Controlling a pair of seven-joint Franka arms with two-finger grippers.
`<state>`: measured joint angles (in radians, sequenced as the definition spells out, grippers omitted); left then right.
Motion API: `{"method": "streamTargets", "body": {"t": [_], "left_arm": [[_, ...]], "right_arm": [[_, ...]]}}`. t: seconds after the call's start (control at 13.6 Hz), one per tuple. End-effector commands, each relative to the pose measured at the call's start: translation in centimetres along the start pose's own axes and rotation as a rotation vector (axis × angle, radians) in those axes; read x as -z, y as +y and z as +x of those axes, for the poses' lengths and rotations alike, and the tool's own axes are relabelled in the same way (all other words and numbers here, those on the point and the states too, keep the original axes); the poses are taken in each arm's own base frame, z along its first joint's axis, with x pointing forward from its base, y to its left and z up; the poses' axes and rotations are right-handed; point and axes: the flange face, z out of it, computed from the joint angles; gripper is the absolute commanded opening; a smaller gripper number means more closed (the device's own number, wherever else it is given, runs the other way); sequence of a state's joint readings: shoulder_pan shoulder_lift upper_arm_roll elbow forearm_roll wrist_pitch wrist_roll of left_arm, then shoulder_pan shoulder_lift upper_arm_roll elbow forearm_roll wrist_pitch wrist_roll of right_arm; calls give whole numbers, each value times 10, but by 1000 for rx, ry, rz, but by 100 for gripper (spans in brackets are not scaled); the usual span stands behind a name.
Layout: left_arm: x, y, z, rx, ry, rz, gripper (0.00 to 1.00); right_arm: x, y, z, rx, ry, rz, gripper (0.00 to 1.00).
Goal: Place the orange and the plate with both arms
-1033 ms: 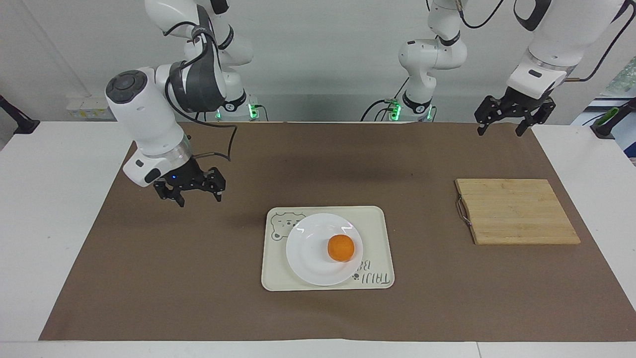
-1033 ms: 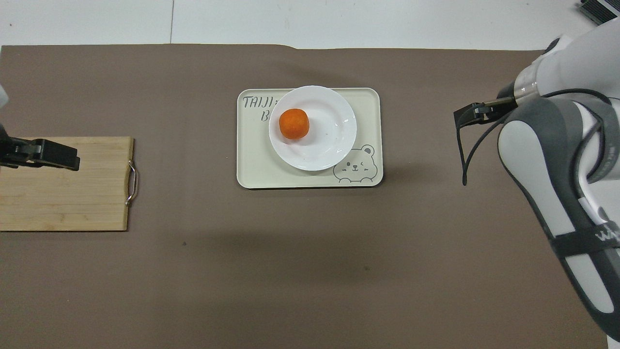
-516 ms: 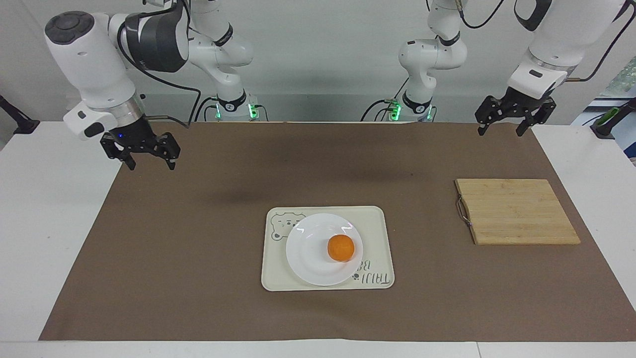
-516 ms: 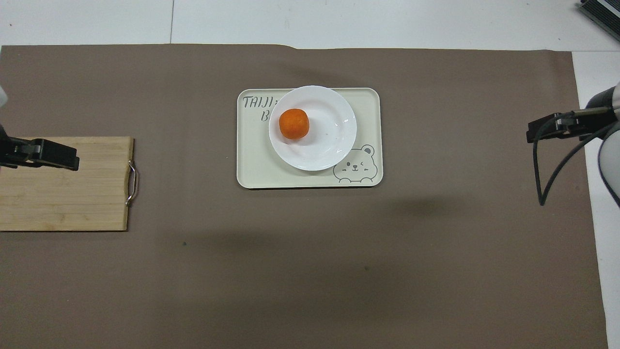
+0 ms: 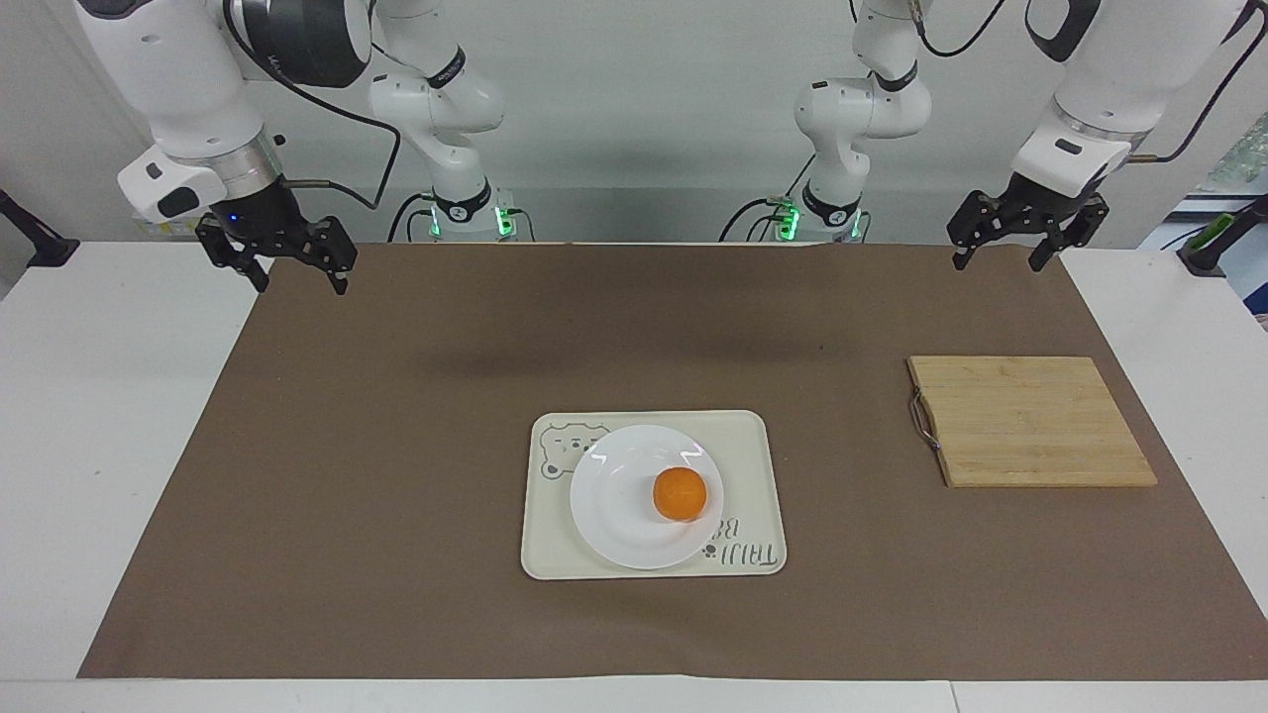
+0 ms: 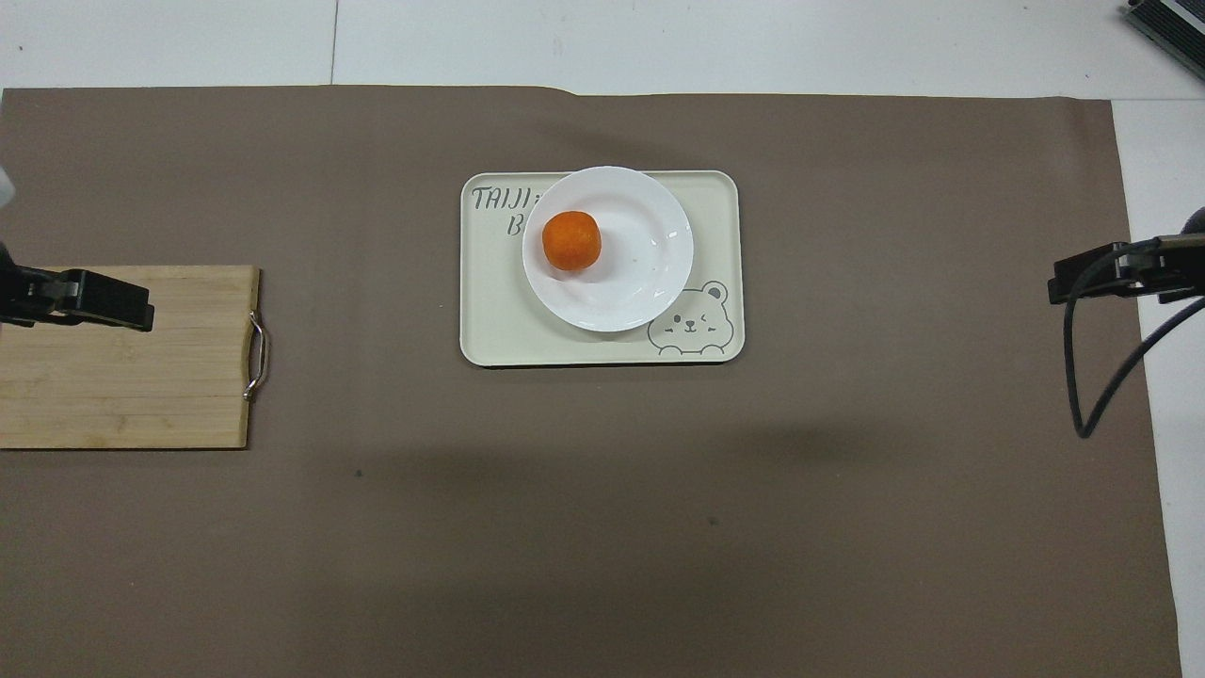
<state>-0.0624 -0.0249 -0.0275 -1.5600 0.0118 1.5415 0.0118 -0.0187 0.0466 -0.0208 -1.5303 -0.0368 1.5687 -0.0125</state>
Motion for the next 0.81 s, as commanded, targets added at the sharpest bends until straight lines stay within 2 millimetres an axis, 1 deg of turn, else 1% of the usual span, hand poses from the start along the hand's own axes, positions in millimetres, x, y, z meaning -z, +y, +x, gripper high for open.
{"method": "streamTargets", "body": {"t": [0.0, 0.3, 0.37, 0.44, 0.66, 0.74], "left_arm": [[5, -2, 1, 7, 14, -2, 100], [6, 0, 2, 2, 17, -3, 100], [8, 0, -1, -10, 15, -2, 100], [10, 2, -1, -7, 21, -2, 100], [11, -2, -1, -9, 24, -4, 100], [11, 0, -1, -9, 23, -4, 100]], "right_arm": [[8, -6, -11, -16, -10, 5, 100], [9, -13, -13, -10, -8, 28, 100], [9, -13, -13, -8, -10, 28, 100], [8, -12, -14, -11, -19, 28, 100], [7, -12, -18, -12, -47, 26, 100], [7, -12, -18, -12, -47, 26, 100]]}}
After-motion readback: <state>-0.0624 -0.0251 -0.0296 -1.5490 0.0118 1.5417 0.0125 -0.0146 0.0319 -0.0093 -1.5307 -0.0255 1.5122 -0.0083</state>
